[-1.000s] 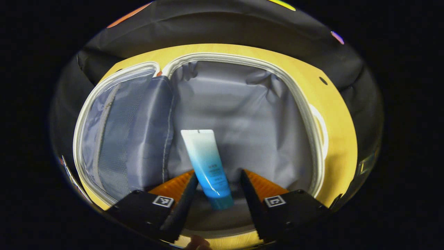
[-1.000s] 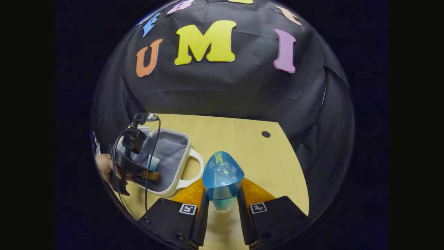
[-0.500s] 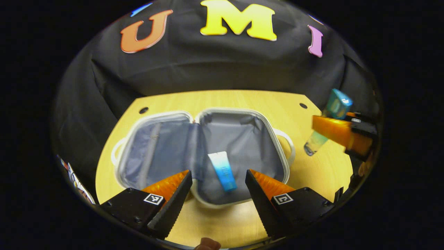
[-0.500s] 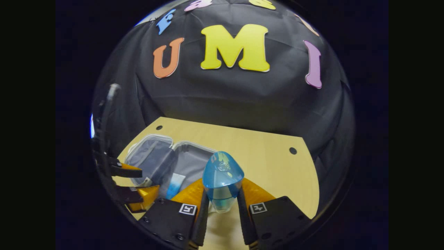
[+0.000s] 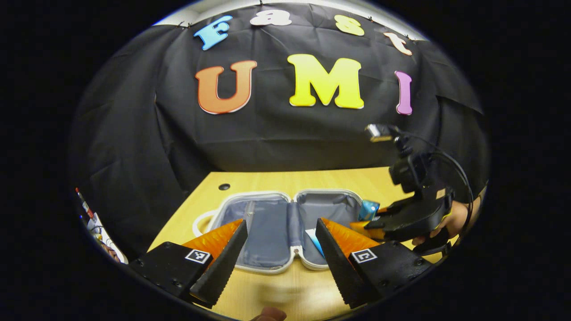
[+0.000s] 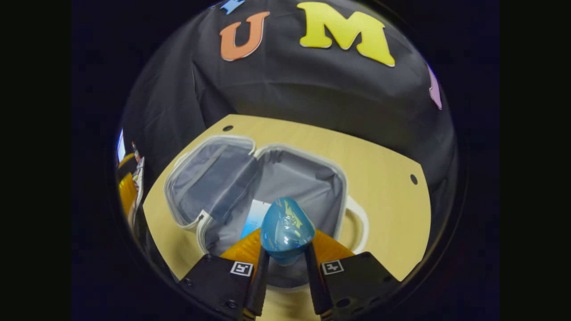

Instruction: First open the suitcase, pack the skin care products into it, and then close the suitcase.

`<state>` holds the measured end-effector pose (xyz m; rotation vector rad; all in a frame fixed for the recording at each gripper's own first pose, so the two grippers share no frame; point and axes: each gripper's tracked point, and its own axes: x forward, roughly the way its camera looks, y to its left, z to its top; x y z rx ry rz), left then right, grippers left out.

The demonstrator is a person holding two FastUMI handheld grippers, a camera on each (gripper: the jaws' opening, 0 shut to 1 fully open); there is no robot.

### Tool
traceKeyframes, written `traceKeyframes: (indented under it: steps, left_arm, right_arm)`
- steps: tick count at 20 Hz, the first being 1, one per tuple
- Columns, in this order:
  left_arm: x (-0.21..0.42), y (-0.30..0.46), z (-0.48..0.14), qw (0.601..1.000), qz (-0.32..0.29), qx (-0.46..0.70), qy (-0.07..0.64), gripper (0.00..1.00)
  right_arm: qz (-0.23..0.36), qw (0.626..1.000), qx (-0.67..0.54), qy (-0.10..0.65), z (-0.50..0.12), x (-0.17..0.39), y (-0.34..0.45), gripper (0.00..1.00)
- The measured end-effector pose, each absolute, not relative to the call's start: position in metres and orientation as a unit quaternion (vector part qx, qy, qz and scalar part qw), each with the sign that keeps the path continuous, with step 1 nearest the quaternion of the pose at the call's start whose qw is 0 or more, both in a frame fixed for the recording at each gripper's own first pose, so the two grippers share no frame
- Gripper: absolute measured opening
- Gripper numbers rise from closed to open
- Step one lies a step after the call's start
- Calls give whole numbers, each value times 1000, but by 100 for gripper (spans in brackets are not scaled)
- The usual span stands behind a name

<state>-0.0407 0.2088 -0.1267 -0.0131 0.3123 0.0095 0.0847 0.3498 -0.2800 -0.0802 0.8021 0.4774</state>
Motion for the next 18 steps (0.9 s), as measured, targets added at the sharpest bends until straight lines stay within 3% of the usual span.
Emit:
traceKeyframes:
  steps: [9,18]
  left_arm:
    - [-49,226,-71,998,20,7,61,98]
    - [-51,257,-80,996,49,-1,73,98]
  right_arm:
    - [205,889,-37,409,-300,104,370,39]
    - [120,863,-9,491,-354,127,369,36]
